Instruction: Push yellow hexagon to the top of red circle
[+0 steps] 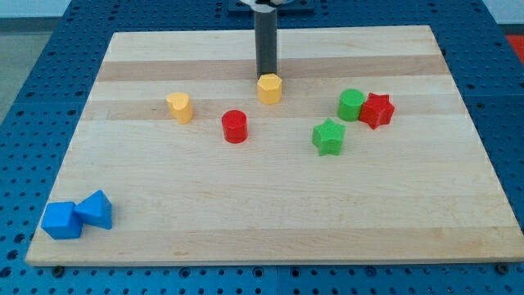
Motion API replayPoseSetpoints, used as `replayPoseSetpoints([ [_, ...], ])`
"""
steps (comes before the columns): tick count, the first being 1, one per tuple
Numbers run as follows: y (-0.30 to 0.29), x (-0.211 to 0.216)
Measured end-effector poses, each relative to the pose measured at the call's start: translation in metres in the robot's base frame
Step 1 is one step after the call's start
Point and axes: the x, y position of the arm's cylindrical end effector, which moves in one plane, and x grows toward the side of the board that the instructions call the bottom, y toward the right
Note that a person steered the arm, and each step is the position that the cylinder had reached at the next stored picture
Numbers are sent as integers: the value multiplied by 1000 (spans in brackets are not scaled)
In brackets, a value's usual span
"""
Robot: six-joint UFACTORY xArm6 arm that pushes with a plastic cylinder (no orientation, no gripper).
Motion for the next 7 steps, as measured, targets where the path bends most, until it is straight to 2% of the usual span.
replayPoseSetpoints([
  [1, -1, 2],
  [2, 46, -2],
  [3, 60, 8],
  [5, 5, 18],
  [6, -9, 26],
  [7, 2, 26],
])
